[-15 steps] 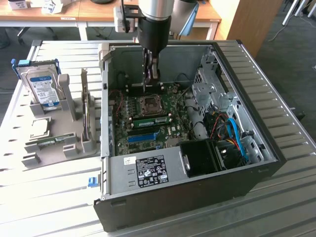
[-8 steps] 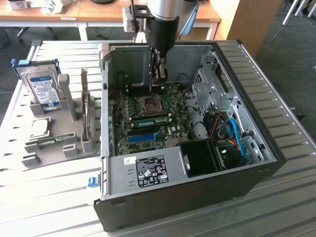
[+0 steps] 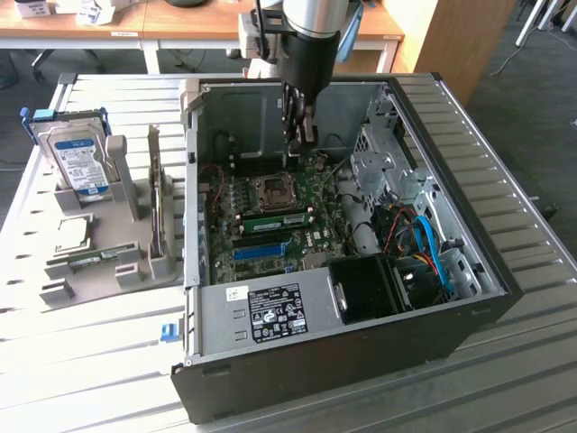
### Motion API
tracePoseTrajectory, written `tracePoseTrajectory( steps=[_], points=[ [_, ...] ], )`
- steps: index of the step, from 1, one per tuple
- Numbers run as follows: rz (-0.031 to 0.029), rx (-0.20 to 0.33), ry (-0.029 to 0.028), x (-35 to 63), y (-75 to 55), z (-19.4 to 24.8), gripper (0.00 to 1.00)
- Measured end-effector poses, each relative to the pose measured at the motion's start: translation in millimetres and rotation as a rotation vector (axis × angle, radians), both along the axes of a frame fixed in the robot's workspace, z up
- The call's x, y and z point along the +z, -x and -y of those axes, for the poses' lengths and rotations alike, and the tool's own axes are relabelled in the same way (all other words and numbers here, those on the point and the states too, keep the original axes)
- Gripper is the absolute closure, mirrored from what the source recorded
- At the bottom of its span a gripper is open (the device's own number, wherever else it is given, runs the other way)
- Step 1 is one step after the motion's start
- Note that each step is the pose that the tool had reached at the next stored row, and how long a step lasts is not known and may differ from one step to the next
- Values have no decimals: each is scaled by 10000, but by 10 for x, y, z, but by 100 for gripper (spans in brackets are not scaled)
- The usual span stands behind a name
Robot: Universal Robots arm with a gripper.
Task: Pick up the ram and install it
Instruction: 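Press down the ram until it locks into place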
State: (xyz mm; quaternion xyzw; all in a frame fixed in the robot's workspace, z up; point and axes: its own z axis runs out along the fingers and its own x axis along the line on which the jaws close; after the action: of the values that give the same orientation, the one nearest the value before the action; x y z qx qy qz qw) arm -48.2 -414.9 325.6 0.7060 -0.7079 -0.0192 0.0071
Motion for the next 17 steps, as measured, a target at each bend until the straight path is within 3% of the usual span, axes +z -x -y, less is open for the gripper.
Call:
tracePoseTrajectory(
  steps=[5,17],
  points=[
    [-1,-1,1,11,0,-1,89],
    [1,-1,-2,189,0,-1,89]
  ],
)
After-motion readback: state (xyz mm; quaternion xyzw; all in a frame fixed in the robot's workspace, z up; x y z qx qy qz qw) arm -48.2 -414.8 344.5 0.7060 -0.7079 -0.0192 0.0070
